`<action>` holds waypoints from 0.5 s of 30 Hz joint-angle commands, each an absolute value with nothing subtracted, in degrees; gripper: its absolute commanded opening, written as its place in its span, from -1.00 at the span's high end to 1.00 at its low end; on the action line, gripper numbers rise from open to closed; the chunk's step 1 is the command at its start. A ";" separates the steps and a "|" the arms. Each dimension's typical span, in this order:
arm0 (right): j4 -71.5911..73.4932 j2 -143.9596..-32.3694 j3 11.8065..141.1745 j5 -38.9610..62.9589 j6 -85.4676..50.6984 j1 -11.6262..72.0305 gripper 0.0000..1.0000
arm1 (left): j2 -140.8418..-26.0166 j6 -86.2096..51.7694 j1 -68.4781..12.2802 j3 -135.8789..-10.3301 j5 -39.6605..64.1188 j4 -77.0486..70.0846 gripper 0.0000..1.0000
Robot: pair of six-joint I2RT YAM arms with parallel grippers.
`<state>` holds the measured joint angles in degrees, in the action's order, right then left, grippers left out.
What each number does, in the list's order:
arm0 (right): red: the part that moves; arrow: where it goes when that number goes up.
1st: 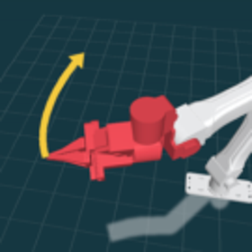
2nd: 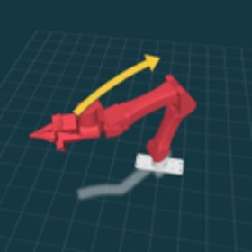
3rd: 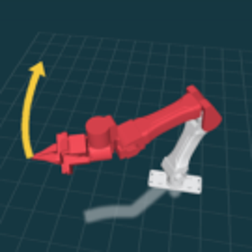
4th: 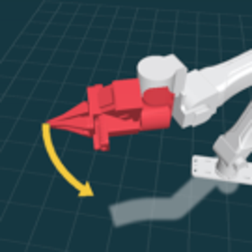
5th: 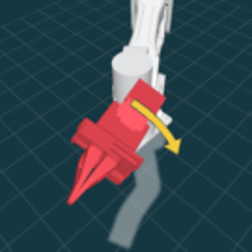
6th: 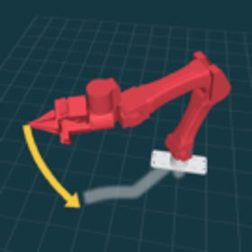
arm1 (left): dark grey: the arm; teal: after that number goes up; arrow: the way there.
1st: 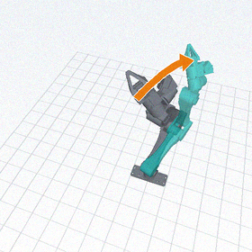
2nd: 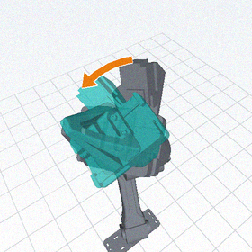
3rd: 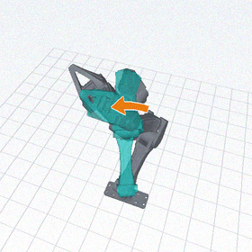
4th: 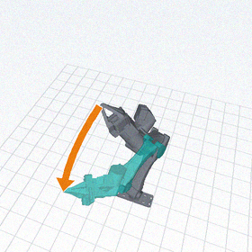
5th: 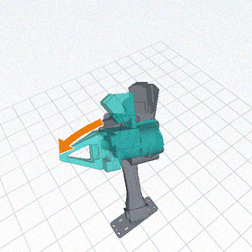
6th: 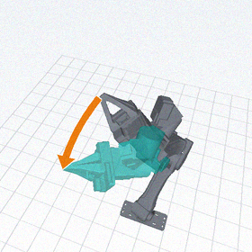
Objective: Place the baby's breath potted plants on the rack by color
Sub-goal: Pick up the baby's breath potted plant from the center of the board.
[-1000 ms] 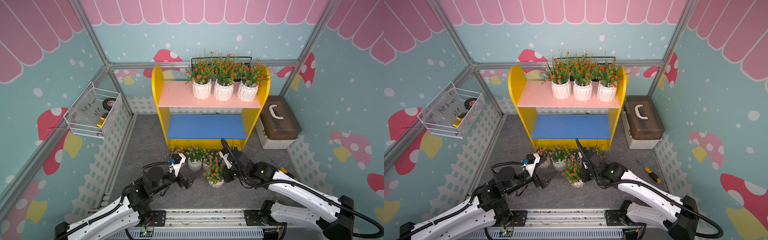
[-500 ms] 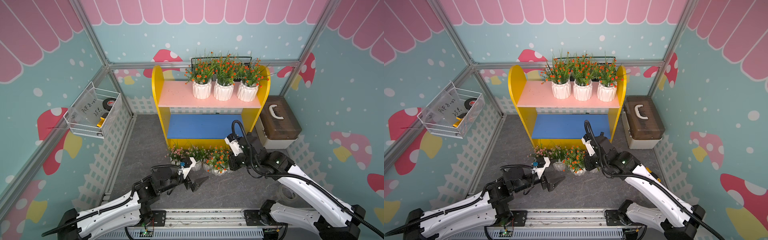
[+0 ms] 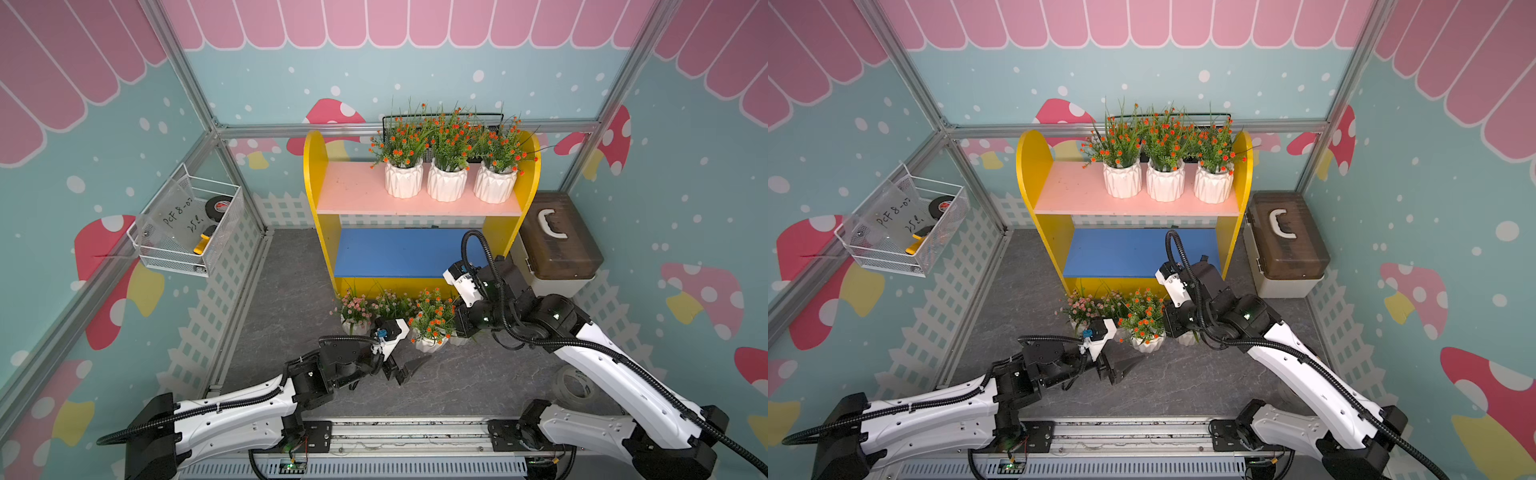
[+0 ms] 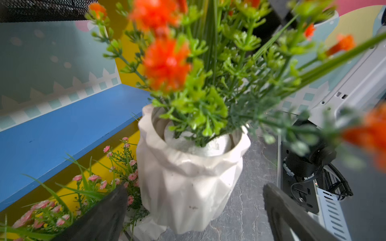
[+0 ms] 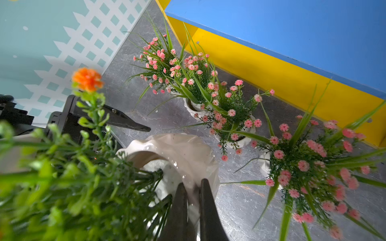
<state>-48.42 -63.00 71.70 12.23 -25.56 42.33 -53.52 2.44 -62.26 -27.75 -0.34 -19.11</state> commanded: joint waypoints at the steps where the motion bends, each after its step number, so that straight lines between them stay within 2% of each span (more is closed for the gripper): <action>1: -43.99 -62.88 74.36 15.70 -26.01 41.88 0.98 | -55.15 4.82 -62.88 -30.24 -3.22 -21.84 -0.98; 15: -42.41 -63.63 74.97 19.11 -27.31 41.66 0.99 | -61.97 6.94 -64.61 -32.68 -5.80 -23.83 -0.98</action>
<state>-47.77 -63.94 71.88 16.25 -26.44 41.93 -61.56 5.10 -64.05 -30.98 -4.75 -21.93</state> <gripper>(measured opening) 0.075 0.992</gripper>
